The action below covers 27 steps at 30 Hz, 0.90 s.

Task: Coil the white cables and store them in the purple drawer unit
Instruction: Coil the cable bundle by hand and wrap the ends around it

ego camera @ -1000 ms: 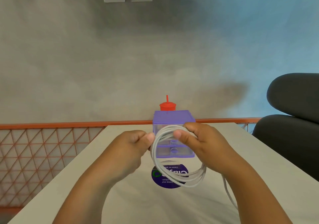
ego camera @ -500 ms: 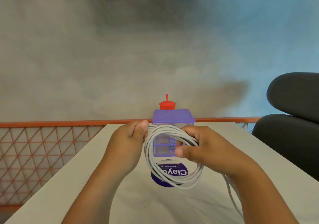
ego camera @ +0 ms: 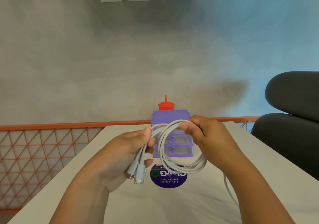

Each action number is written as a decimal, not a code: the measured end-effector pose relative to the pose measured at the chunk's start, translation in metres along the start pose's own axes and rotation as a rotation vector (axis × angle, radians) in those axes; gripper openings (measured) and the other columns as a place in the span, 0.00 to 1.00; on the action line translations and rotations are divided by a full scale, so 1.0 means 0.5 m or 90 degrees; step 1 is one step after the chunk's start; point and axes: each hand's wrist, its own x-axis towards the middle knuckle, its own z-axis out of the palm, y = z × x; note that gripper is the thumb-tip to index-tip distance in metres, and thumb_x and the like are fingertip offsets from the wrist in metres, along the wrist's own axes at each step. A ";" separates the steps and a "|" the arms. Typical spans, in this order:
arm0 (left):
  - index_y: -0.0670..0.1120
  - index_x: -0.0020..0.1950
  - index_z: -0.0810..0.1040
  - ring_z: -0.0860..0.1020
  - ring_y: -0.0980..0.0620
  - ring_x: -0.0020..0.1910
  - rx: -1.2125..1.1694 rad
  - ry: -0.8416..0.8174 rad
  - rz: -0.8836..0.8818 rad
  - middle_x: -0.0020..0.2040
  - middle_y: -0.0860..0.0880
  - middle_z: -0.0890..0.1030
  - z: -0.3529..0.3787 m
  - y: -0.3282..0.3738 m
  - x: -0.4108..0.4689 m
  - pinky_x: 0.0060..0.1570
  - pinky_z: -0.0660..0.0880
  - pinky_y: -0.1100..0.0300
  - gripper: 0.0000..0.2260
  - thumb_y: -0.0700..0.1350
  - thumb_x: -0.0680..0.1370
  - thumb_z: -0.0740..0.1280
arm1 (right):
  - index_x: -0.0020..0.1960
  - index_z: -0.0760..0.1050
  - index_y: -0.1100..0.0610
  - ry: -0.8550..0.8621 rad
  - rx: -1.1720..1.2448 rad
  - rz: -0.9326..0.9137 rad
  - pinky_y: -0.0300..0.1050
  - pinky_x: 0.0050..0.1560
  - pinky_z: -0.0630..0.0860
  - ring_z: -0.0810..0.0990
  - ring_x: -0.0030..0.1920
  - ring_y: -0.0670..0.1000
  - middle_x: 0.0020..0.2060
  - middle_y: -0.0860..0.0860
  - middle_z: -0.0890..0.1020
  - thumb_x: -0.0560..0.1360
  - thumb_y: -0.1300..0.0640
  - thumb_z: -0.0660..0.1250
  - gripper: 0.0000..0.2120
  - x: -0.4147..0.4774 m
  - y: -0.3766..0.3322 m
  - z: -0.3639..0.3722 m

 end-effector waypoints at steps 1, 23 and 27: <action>0.42 0.35 0.77 0.75 0.56 0.34 -0.017 -0.006 0.006 0.32 0.51 0.75 0.002 0.000 0.001 0.47 0.76 0.54 0.15 0.54 0.68 0.63 | 0.36 0.69 0.61 0.011 -0.002 -0.002 0.43 0.32 0.62 0.65 0.28 0.48 0.25 0.50 0.68 0.65 0.33 0.52 0.30 0.000 -0.001 0.001; 0.47 0.36 0.85 0.81 0.54 0.31 -0.065 -0.022 0.259 0.33 0.49 0.83 0.051 -0.002 0.001 0.30 0.76 0.64 0.15 0.48 0.53 0.79 | 0.35 0.71 0.60 -0.027 0.102 0.105 0.34 0.25 0.63 0.66 0.24 0.45 0.24 0.48 0.71 0.75 0.41 0.56 0.24 -0.002 -0.038 0.004; 0.48 0.38 0.85 0.78 0.52 0.33 0.016 0.098 0.306 0.33 0.45 0.82 0.046 -0.015 0.018 0.32 0.76 0.61 0.08 0.40 0.60 0.77 | 0.31 0.68 0.55 -0.050 0.141 0.130 0.30 0.24 0.62 0.66 0.21 0.41 0.19 0.45 0.69 0.76 0.41 0.56 0.22 -0.009 -0.043 -0.002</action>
